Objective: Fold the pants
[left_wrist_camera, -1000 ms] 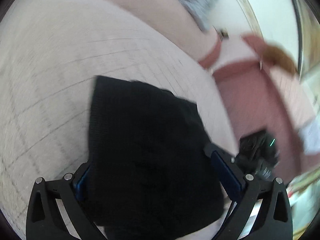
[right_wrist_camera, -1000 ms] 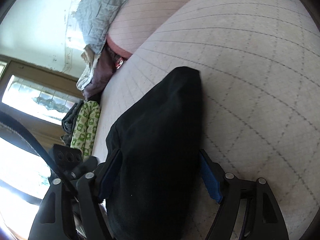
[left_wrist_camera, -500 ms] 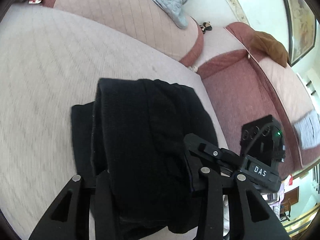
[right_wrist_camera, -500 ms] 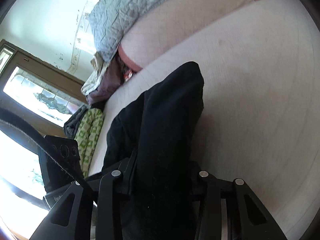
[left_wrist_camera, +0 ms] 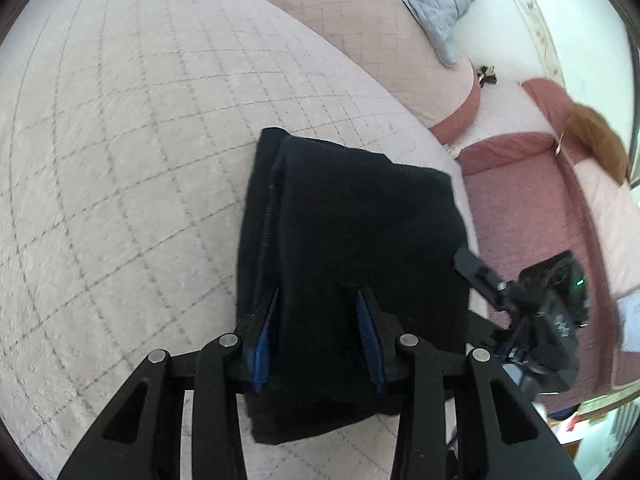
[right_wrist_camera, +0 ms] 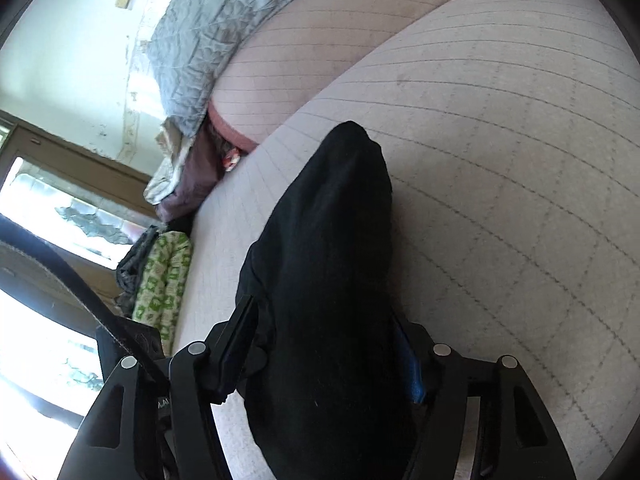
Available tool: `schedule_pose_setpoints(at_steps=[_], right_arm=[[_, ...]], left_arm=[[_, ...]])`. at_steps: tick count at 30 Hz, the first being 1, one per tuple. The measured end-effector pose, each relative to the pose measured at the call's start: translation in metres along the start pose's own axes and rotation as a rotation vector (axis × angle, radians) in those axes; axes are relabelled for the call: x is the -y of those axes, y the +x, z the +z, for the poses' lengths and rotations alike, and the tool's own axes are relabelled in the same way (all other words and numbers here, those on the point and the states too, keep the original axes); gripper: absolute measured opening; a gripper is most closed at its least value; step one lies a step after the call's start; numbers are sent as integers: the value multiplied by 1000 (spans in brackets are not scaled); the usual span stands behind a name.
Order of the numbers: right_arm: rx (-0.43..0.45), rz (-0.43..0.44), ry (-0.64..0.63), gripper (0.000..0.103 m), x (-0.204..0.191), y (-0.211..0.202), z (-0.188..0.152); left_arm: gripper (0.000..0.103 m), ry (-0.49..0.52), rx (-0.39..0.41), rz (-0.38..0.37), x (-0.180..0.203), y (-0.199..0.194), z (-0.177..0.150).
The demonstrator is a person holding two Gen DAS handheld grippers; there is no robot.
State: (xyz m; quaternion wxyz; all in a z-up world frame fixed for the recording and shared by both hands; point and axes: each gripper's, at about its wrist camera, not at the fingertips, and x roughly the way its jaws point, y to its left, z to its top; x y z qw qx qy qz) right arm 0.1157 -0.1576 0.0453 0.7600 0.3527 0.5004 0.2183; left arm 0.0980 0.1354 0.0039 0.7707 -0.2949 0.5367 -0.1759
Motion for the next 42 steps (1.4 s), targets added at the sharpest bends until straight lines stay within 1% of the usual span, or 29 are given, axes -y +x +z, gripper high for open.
schedule_pose_setpoints(at_steps=[1, 2, 4, 6, 7, 8, 10, 12, 13, 14, 15, 16, 17, 18, 19, 20, 22, 26, 30, 32, 33, 34, 35, 36, 38, 39, 42], right_arm=[[4, -12, 2, 69, 1, -1, -1], [8, -18, 7, 69, 3, -3, -2], [17, -13, 25, 70, 7, -6, -3], [23, -4, 46, 72, 10, -6, -4], [24, -7, 55, 73, 12, -6, -4], [24, -9, 61, 73, 13, -5, -4], [11, -2, 72, 73, 14, -1, -6], [-2, 0, 77, 73, 14, 5, -7], [-8, 2, 78, 73, 14, 7, -8], [-15, 7, 82, 73, 15, 10, -8], [-19, 11, 85, 73, 16, 13, -8], [-21, 20, 85, 73, 17, 15, -8], [-23, 34, 83, 73, 18, 16, -8], [-26, 46, 83, 73, 19, 18, -7], [-29, 57, 84, 68, 18, 17, -6], [-31, 74, 87, 64, 18, 17, -6], [-28, 84, 88, 46, 17, 14, -5], [-2, 96, 25, 42, 2, 7, -2], [57, 73, -43, 42, -14, 5, 10], [79, 41, -38, 46, -10, 8, 16], [81, 6, -29, 52, -4, 10, 17], [73, -63, -13, 60, 6, 14, 18], [66, -113, 9, 62, 16, 15, 18], [64, -124, 28, 63, 22, 15, 18], [85, -80, 73, 63, 29, 4, 19], [113, -77, 71, 64, 26, -5, 20], [238, -78, 19, 65, 10, -42, 19]], left_arm=[[40, 3, 8, 8, -1, -5, 0], [45, 8, 19, 10, -2, -11, 0], [47, 2, 52, 10, -4, -21, 1], [51, -7, 68, 21, -8, -27, 3], [56, -13, 75, 21, -10, -28, 5], [65, -16, 80, 17, -12, -28, 6], [77, 3, 51, 19, -10, -20, 8], [80, 23, -23, 22, -7, 0, 10], [88, 35, -44, 16, -6, 9, 11], [100, 48, -37, -9, -4, 13, 13], [102, 46, -29, -39, -1, 16, 16], [102, 34, -25, -53, 0, 17, 18], [94, 20, -27, -74, 1, 20, 21], [81, 3, -42, -119, 1, 24, 23], [52, -6, -58, -125, 3, 29, 24], [42, -3, -68, -112, 6, 32, 24], [41, 22, -64, -102, 10, 32, 23], [40, 13, -51, -125, 20, 28, 36], [40, 34, -21, -86, 39, 37, 65], [42, 26, -34, -50, 40, 49, 75], [42, 19, -36, -4, 38, 56, 80], [42, 8, -39, 45, 34, 62, 83], [43, -10, -57, 28, 29, 65, 84], [43, -31, -67, 3, 24, 65, 83], [43, -41, -55, -20, 23, 51, 77], [43, -23, -36, -23, 28, 42, 74], [43, 55, 47, -19, 50, 10, 72]])
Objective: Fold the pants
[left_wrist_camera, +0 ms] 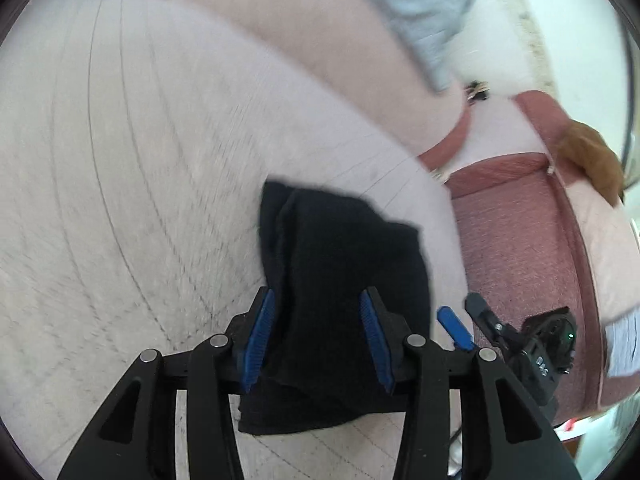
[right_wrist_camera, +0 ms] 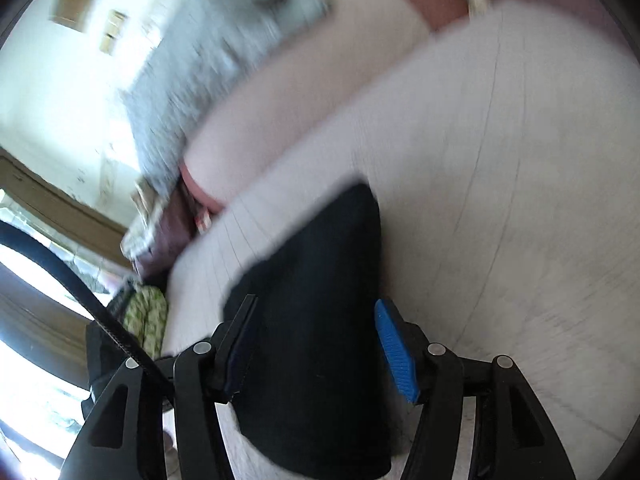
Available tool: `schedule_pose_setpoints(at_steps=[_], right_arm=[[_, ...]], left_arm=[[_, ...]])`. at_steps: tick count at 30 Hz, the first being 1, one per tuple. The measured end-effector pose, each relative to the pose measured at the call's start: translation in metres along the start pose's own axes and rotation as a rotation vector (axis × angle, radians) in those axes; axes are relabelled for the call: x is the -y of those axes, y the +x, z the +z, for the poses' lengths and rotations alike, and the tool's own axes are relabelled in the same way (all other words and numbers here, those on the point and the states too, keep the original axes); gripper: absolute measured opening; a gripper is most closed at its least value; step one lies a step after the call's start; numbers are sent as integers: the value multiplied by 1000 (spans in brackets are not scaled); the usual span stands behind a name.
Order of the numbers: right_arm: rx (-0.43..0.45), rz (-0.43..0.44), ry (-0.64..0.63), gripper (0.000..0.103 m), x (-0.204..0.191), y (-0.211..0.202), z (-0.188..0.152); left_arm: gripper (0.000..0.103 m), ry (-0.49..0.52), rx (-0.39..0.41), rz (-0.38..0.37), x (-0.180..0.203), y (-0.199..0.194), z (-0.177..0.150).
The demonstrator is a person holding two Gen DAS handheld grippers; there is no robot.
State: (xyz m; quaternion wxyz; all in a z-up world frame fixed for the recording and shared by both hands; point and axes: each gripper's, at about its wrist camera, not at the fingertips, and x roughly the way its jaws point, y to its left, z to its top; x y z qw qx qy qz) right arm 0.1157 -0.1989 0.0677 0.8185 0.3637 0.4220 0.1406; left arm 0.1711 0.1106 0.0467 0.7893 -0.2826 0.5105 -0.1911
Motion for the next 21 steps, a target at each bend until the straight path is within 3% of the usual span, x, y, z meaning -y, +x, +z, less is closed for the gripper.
schedule_pose_setpoints(at_steps=[3, 6, 9, 12, 17, 21], right_arm=[[12, 96, -7, 65, -11, -21, -5], [-63, 166, 56, 65, -6, -15, -25], [-141, 166, 103, 65, 2, 7, -45], [-152, 144, 97, 65, 6, 22, -51], [-135, 167, 82, 66, -3, 29, -49], [-88, 134, 6, 68, -18, 6, -50]], left_arm=[[51, 47, 14, -3, 26, 1, 14], [52, 70, 22, 22, 36, 19, 24], [55, 35, -43, 81, 27, 59, 36], [55, 5, -71, 120, 9, 78, 35], [55, 38, -35, 114, 18, 45, 30], [55, 148, 90, 129, 38, -22, -1]])
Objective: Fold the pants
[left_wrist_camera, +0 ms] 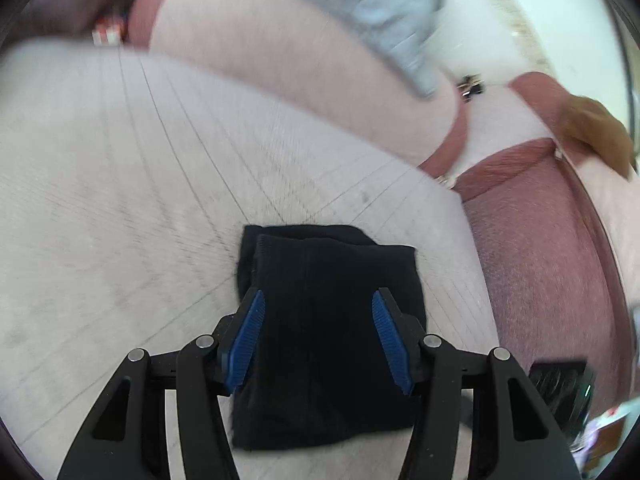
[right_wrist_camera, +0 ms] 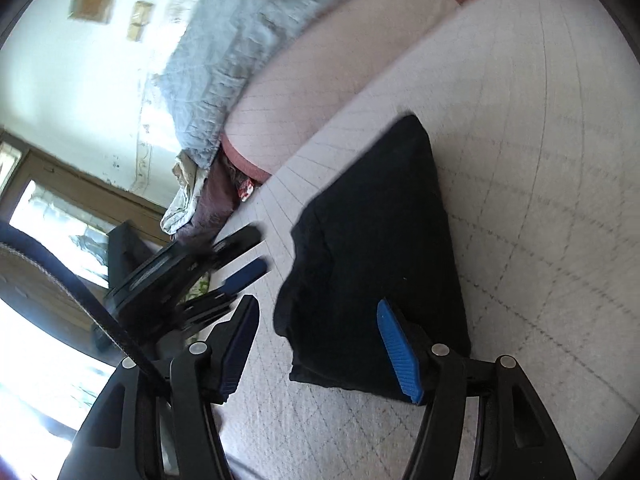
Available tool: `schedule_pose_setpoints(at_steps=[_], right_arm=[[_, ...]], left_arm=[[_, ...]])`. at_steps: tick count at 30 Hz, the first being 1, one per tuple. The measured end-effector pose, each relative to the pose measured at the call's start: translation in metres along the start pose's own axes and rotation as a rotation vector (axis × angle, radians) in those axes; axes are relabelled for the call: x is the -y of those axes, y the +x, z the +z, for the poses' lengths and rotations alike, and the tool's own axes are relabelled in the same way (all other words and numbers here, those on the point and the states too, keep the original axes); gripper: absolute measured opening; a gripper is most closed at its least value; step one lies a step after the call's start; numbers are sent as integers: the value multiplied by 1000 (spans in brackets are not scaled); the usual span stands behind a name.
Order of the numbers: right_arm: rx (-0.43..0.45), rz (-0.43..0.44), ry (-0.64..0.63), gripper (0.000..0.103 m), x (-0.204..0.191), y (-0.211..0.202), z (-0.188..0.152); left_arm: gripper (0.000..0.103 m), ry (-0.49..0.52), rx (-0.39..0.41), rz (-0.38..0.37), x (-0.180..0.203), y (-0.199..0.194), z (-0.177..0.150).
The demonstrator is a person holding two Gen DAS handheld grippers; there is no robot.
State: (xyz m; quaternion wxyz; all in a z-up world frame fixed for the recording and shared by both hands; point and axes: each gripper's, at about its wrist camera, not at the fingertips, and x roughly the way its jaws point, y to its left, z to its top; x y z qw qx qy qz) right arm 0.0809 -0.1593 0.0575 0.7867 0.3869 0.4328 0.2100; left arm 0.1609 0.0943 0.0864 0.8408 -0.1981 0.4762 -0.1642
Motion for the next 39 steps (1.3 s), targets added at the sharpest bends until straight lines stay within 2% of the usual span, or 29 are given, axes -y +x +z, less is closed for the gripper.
schedule_pose_setpoints(at_steps=[3, 4, 6, 8, 11, 15, 17, 22, 25, 28, 29, 30, 31, 34, 39], right_arm=[[64, -20, -84, 68, -20, -25, -11], [92, -33, -122, 68, -27, -37, -20], [122, -65, -179, 68, -36, -52, -33], [163, -128, -255, 68, -47, -69, -50], [242, -233, -357, 71, -64, -93, -74], [440, -456, -499, 103, -85, -121, -103], [488, -508, -525, 103, -89, -126, -105], [456, -561, -497, 103, -81, -119, -76], [445, -625, -538, 103, -69, -102, -63], [437, -692, -535, 103, -43, -83, -63], [386, -719, -495, 103, -31, -74, -59], [348, -692, -451, 103, -24, -71, -54], [350, -657, -422, 103, -20, -72, -50], [360, -660, -429, 103, -18, -69, -45], [274, -620, -418, 103, -13, -51, -46]], left_arm=[[56, 100, 146, 76, 15, -56, -22], [59, 141, 216, 119, 22, -77, -33], [75, 194, 347, 187, 34, -114, -55], [102, 216, 501, 257, 43, -150, -80], [103, 223, 688, 329, 53, -187, -110], [103, 240, 793, 424, 61, -199, -129], [103, 267, 804, 458, 64, -197, -132], [103, 320, 732, 485, 73, -167, -127], [103, 301, 682, 478, 62, -150, -127], [103, 284, 625, 508, 47, -128, -129], [103, 280, 594, 523, 41, -120, -129], [103, 270, 558, 528, 34, -111, -128], [103, 257, 526, 524, 29, -105, -127], [103, 190, 439, 483, 19, -88, -124], [103, 190, 397, 466, 19, -74, -126]])
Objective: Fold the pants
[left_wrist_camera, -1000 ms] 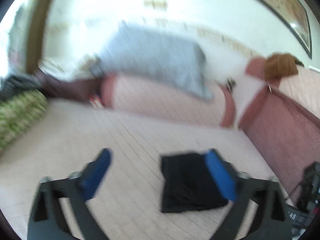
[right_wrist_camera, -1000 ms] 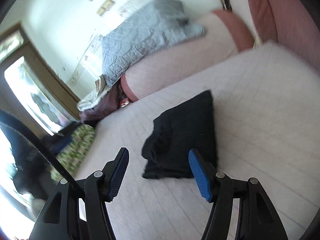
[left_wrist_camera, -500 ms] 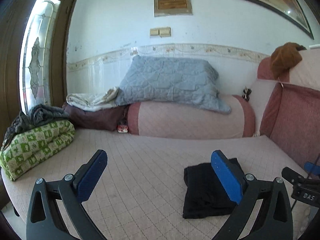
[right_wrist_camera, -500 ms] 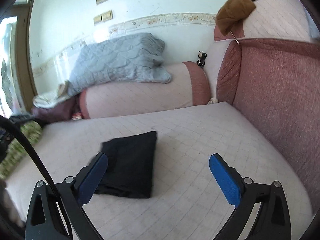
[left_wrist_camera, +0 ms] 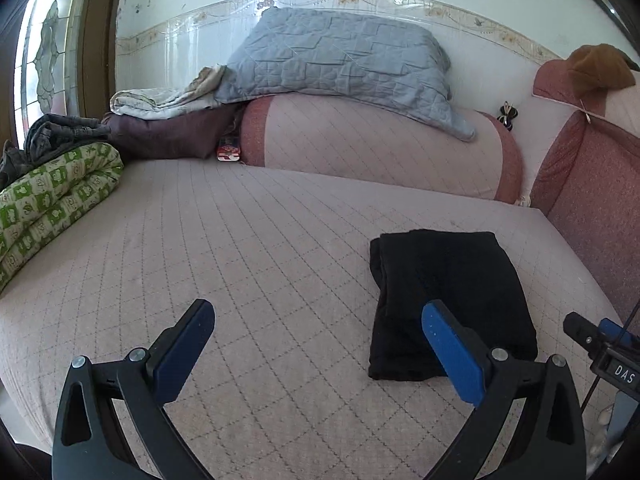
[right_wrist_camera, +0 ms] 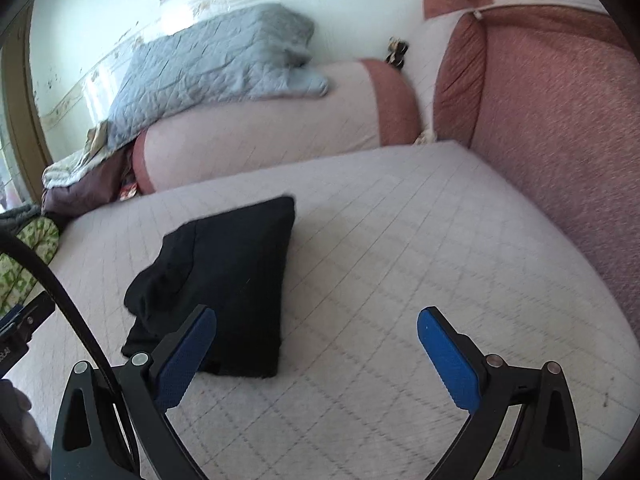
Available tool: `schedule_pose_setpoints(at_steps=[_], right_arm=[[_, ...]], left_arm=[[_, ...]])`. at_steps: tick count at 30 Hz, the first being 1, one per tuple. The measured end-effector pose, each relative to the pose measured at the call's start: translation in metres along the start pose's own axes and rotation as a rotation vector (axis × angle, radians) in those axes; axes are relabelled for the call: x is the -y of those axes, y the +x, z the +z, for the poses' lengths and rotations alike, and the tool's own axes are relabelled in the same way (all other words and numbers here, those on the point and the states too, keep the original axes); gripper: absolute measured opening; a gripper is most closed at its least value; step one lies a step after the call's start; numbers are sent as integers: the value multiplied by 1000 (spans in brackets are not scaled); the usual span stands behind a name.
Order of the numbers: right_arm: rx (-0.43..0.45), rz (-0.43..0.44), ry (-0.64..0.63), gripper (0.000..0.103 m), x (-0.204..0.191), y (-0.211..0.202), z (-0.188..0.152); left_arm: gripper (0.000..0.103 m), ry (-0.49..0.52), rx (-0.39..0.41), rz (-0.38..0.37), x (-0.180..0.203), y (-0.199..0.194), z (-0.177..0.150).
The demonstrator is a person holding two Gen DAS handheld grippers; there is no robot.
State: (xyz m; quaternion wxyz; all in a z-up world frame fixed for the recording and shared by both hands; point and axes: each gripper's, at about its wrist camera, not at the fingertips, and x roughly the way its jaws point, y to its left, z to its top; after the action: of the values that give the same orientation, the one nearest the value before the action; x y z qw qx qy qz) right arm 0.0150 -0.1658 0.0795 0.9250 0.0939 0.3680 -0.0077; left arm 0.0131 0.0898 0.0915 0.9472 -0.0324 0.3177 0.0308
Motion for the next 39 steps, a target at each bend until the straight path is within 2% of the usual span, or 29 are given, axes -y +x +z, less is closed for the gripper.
schedule_pose_setpoints(at_steps=[6, 10, 18, 25, 30, 39], right_arm=[[-13, 25, -54, 103, -16, 3, -7], [-31, 47, -55, 103, -21, 5, -10], [-48, 34, -64, 103, -27, 5, -18], [-48, 17, -74, 103, -31, 0, -20], [-21, -7, -57, 103, -27, -10, -19], [-66, 5, 24, 103, -13, -2, -19]], left_arm=[[103, 42, -31, 5, 7, 8, -7], [103, 28, -45, 1, 3, 8, -7], [103, -2, -66, -10, -3, 8, -5], [103, 51, -70, -20, 9, 6, -11], [103, 56, -101, -48, 12, 8, -14], [103, 52, -164, -48, 15, 17, -18]])
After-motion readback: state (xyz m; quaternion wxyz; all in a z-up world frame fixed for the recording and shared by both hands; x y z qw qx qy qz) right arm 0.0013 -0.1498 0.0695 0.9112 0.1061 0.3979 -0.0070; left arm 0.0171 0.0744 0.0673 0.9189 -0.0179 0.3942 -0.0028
